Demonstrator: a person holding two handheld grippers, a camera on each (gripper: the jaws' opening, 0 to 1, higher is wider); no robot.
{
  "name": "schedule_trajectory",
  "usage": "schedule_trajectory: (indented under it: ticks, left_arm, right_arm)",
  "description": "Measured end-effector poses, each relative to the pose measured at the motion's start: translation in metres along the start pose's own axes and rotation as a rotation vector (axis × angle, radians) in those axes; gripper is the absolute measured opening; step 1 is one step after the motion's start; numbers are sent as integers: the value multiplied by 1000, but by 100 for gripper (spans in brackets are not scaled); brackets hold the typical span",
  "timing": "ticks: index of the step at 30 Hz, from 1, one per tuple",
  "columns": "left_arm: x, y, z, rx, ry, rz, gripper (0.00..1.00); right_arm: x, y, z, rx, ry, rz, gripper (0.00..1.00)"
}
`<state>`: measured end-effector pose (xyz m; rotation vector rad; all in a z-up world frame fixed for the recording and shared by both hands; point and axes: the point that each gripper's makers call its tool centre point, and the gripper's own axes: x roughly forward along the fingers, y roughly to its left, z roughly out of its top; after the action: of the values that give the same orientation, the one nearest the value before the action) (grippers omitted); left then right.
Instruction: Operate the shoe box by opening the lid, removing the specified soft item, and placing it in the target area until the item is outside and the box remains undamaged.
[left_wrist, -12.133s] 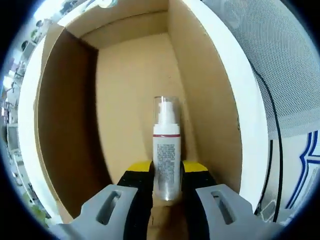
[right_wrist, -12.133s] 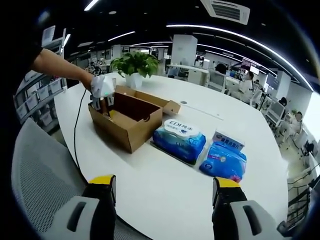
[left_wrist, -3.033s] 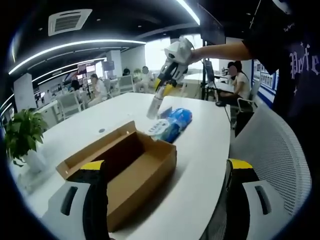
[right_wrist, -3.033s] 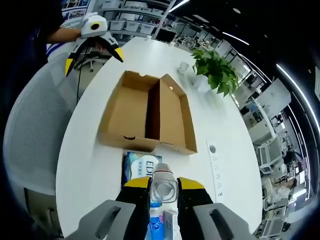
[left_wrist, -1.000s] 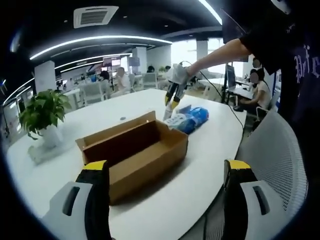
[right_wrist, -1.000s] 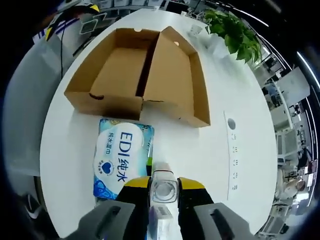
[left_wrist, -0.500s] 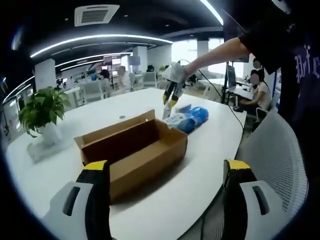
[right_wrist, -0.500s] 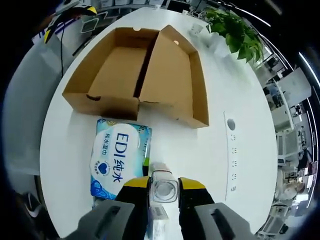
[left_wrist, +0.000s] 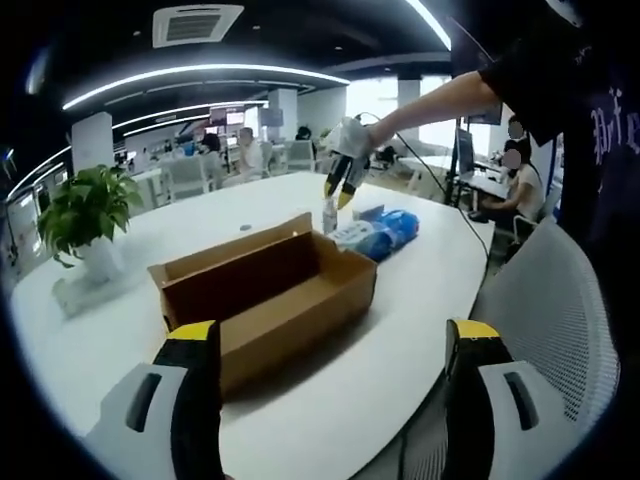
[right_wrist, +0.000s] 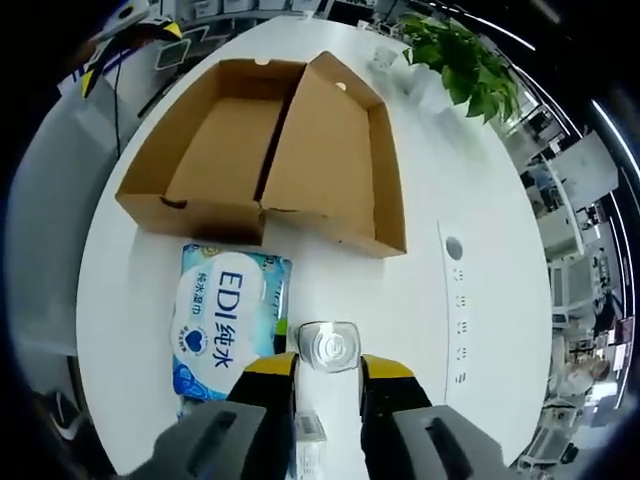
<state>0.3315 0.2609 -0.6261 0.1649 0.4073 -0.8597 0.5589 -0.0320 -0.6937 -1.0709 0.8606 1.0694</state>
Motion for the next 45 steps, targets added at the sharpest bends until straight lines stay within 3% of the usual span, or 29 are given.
schedule_trajectory:
  ticks: [12,21,34,45]
  left_arm:
    - [-1,2,-3,-5,5,9,92]
    - [0,1,-6,-6,9,11,92]
    - [-2,7,-12,-19,19,38,91]
    - [-8,36,-22,-50,47,115,84]
  right_arm:
    - [-2,-3,2,40,-13,-9,18]
    - [-2,-3,0,212,-12,1,17]
    - [-3,1,-1,191,-3,-9,17]
    - [-8,-3,-3,181,0,-36,25]
